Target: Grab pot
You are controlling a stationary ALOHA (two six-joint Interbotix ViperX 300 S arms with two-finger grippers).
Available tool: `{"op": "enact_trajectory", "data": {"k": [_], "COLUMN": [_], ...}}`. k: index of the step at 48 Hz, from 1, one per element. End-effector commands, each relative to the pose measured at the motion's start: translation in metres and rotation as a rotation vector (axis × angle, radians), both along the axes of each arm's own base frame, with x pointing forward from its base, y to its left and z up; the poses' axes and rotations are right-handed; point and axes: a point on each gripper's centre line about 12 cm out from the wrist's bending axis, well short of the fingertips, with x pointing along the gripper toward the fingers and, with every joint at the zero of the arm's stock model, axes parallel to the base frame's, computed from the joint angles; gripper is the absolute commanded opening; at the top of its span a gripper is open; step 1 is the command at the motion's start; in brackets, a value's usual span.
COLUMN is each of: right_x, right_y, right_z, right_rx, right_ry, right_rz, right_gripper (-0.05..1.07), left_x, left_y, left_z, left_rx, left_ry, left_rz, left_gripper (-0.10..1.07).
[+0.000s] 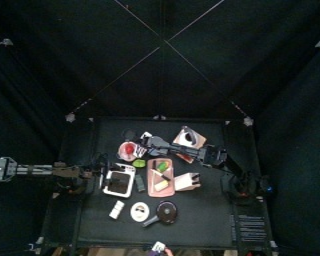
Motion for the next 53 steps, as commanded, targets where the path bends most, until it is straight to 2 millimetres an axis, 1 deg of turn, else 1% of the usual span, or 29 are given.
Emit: {"op": "enact_trajectory", "data": {"k": [1, 9, 18, 28, 38, 53], "right_x": [0.003, 0.007, 0.012, 0.017, 0.014, 0.016], "right_y": [-0.008, -0.015, -0.026, -0.03, -0.037, -0.039], "right_z": [0.029, 0.03, 0.024, 0.017, 0.013, 0.006], "right_rx": [-0.034, -0.072, -0.108, -0.116, -0.109, -0.108], "right_ry": [-0.061, -0.066, -0.059, -0.058, -0.048, -0.05], "right_rz": [-0.006, -0.001, -0.01, -0.013, -0.026, -0.027], "right_gripper": [0.98, 0.98, 0.98, 0.98, 0.98, 0.98], "left_x": [0.002, 0.002, 0.001, 0.001, 0.001, 0.001], "left_y": [0.0, 0.0, 0.0, 0.001, 0.001, 0.001], "left_z": [0.004, 0.004, 0.002, 0.002, 0.002, 0.002], "left_rx": [0.0, 0.001, 0.0, 0.0, 0.0, 0.0], "left_ry": [-0.013, -0.01, -0.007, -0.007, -0.007, -0.007], "left_rz": [-0.001, 0.0, 0.001, 0.004, 0.002, 0.004], "left_gripper": [0.96, 0.96, 0.96, 0.96, 0.96, 0.96]}}
